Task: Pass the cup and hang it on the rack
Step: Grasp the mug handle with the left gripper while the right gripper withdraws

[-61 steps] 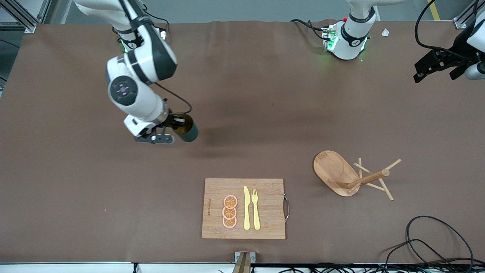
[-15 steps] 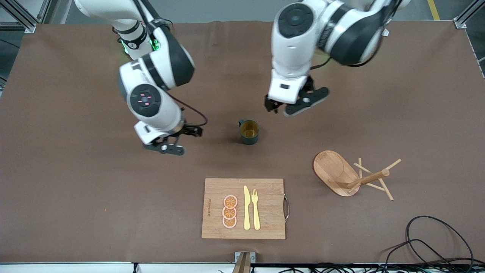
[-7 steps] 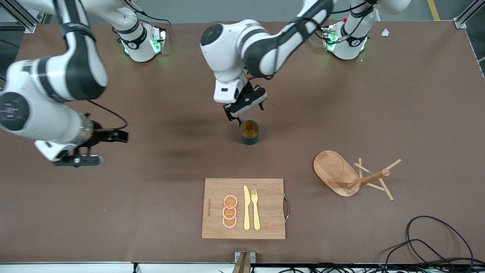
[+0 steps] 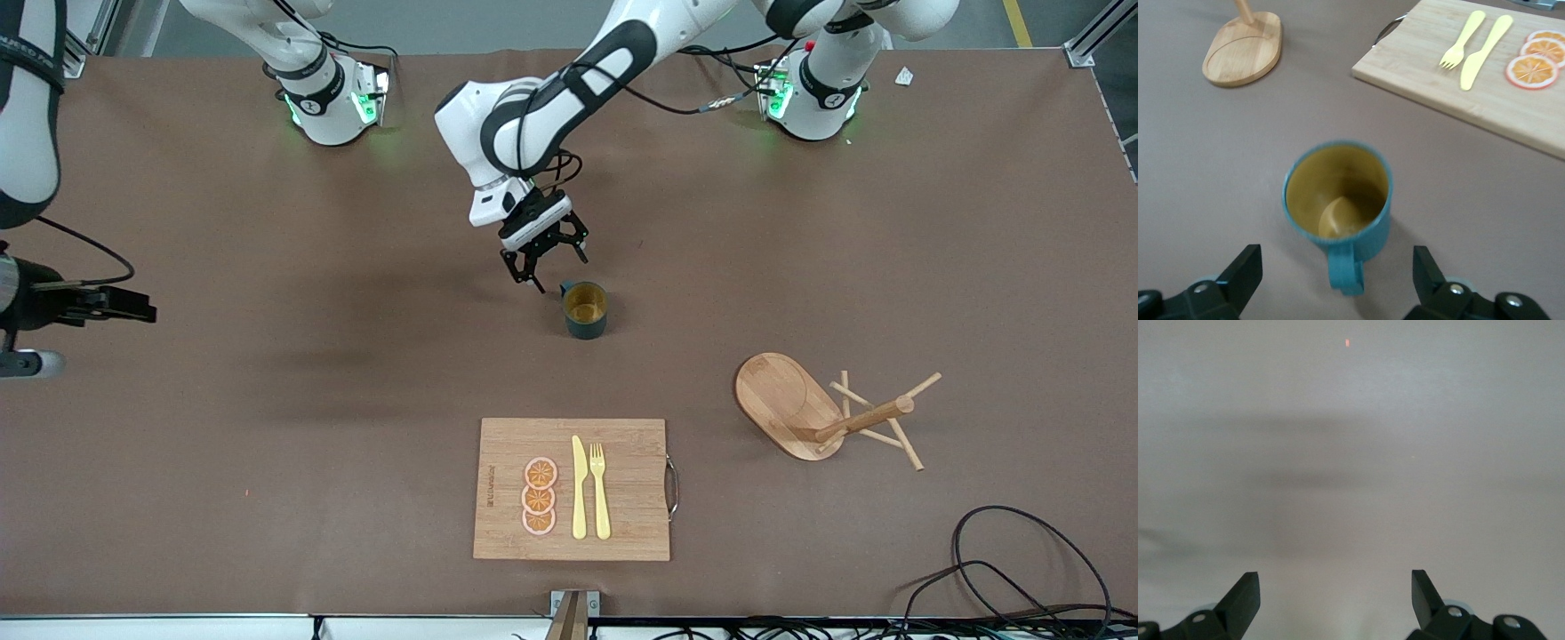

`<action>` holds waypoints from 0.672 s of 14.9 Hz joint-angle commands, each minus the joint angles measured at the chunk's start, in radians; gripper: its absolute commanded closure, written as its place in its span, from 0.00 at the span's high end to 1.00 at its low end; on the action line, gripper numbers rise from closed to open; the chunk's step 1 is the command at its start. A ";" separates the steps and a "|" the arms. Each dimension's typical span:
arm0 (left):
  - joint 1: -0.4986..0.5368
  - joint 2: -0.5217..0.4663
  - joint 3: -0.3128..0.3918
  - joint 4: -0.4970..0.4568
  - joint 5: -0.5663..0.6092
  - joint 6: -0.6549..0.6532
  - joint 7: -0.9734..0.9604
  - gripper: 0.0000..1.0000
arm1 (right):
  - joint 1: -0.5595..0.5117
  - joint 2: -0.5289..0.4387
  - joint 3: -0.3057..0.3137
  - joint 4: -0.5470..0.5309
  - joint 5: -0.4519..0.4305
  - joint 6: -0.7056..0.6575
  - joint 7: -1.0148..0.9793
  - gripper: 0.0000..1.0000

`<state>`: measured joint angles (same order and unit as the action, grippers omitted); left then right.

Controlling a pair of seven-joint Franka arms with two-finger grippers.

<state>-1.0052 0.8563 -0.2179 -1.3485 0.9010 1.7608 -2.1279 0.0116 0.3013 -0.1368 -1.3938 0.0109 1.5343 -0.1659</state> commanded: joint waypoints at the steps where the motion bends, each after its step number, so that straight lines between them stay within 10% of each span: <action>1: -0.114 0.073 0.107 0.038 0.036 -0.017 -0.076 0.93 | -0.024 -0.004 0.023 0.002 -0.028 -0.009 -0.003 1.00; 10: -0.145 0.138 0.144 0.042 0.107 -0.009 -0.156 0.61 | -0.035 -0.005 0.028 0.055 -0.002 -0.039 0.008 1.00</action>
<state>-1.1463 0.9782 -0.0764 -1.3349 0.9754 1.7604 -2.2764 -0.0066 0.3014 -0.1288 -1.3609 0.0052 1.5206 -0.1657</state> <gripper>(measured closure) 0.308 0.000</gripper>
